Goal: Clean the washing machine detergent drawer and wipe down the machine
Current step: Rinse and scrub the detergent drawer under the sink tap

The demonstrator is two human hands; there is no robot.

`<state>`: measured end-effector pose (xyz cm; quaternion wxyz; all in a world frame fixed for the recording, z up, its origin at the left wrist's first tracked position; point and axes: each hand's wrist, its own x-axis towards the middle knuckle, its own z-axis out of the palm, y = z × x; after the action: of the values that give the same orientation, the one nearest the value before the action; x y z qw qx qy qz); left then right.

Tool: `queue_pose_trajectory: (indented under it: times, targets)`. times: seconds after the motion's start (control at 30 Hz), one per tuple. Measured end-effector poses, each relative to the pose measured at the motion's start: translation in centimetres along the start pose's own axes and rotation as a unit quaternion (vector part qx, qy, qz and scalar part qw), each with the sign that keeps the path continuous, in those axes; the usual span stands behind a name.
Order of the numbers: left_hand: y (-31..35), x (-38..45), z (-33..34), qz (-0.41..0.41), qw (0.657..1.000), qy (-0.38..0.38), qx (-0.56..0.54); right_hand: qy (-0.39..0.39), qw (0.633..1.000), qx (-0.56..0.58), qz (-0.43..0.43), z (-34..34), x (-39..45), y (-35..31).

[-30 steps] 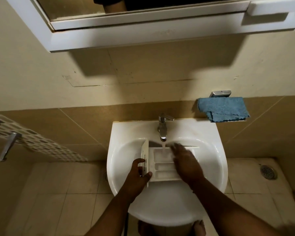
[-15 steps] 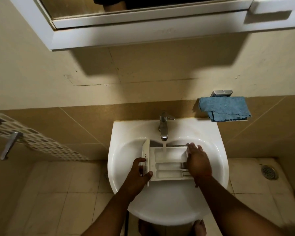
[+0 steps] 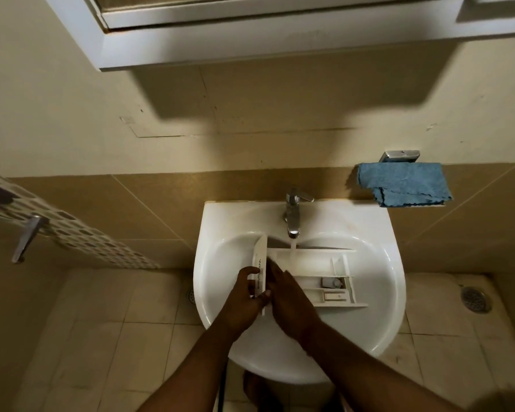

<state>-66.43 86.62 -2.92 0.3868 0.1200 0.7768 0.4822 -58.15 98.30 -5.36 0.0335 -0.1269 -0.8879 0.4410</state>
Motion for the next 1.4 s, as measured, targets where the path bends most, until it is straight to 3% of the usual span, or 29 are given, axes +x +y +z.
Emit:
queue_pose_trajectory:
  times: [0.07, 0.13, 0.23, 0.3, 0.43, 0.5, 0.53, 0.57, 0.6, 0.63, 0.67, 0.7, 0.77, 0.8, 0.83, 0.9, 0.93, 0.97, 1.03, 1.17, 1.3, 1.4]
  targets:
    - [-0.1, 0.1, 0.0, -0.004, 1.000, 0.004, 0.007, 0.001, 0.986, -0.148, -0.075, 0.8, -3.4, 1.8]
    - [-0.1, 0.1, -0.1, -0.012, 1.000, 0.007, 0.012, -0.011, 0.968, -0.217, -0.123, 0.6, -5.6, 3.2]
    - [0.2, 0.0, -0.1, -0.018, 1.000, 0.003, 0.008, 0.018, 0.962, -0.260, -0.087, -0.3, -6.2, 4.2]
    - [0.2, 0.0, -0.1, -0.018, 1.000, 0.002, 0.008, 0.046, 0.964, -0.263, -0.015, 0.0, -5.5, 3.2]
    - [0.1, 0.0, -0.1, -0.015, 1.000, 0.003, 0.012, 0.055, 0.970, -0.234, -0.037, 0.2, -4.4, 1.2]
    - [0.1, 0.0, -0.2, -0.011, 1.000, 0.002, 0.012, 0.119, 0.982, -0.149, 0.005, -1.7, -2.7, 1.5]
    - [0.0, 0.0, -0.2, -0.008, 1.000, 0.001, 0.009, 0.157, 0.984, -0.038, 0.076, -3.1, -1.4, 1.3]
    - [0.0, 0.0, -0.2, -0.007, 1.000, -0.001, 0.004, 0.193, 0.954, 0.139, 0.181, -4.6, 0.4, 0.8]
    - [-0.1, 0.0, -0.2, -0.006, 1.000, -0.003, 0.001, 0.200, 0.874, 0.346, 0.275, -5.9, 2.3, 0.5]
    - [-0.1, 0.0, -0.2, -0.005, 1.000, -0.004, -0.001, 0.196, 0.758, 0.533, 0.320, -7.2, 4.4, 0.2]
    - [-0.1, 0.0, -0.2, -0.006, 1.000, -0.005, -0.003, 0.188, 0.674, 0.635, 0.327, -8.0, 6.3, 0.1]
    - [-0.1, 0.0, -0.2, -0.006, 1.000, -0.006, -0.004, 0.184, 0.618, 0.689, 0.330, -8.6, 7.7, 0.1]
    - [0.1, -0.1, -0.2, -0.009, 1.000, -0.005, -0.002, 0.165, 0.552, 0.745, 0.335, -8.3, 8.7, -0.4]
    - [0.1, -0.1, -0.2, -0.011, 1.000, -0.004, -0.002, 0.154, 0.557, 0.744, 0.335, -7.9, 8.4, -0.6]
    - [0.1, -0.1, -0.2, -0.010, 1.000, -0.004, -0.002, 0.136, 0.622, 0.695, 0.334, -7.1, 7.6, -0.5]
    - [0.0, -0.1, -0.1, -0.005, 1.000, -0.003, -0.002, 0.102, 0.883, 0.391, 0.238, -5.3, 4.5, 0.0]
    - [0.0, -0.1, -0.1, -0.002, 1.000, -0.002, 0.000, 0.069, 0.967, 0.207, 0.134, -4.2, 2.8, 1.0]
    - [0.1, 0.0, -0.1, -0.001, 1.000, -0.001, 0.001, 0.047, 0.996, 0.064, 0.030, -3.4, 1.1, 1.8]
    - [0.1, 0.1, 0.0, -0.007, 1.000, 0.001, -0.003, 0.008, 0.986, -0.137, -0.091, -3.5, -1.6, 3.8]
    - [0.1, 0.1, 0.0, -0.009, 1.000, 0.003, 0.003, 0.014, 0.945, -0.316, -0.085, -4.7, -3.7, 5.8]
    - [0.1, 0.1, 0.0, -0.007, 1.000, 0.006, 0.013, 0.031, 0.971, -0.220, 0.087, -2.5, -1.2, 2.0]
    - [0.1, 0.1, 0.0, -0.001, 1.000, 0.007, 0.019, -0.073, 0.972, -0.218, 0.053, -2.1, 0.0, 1.1]
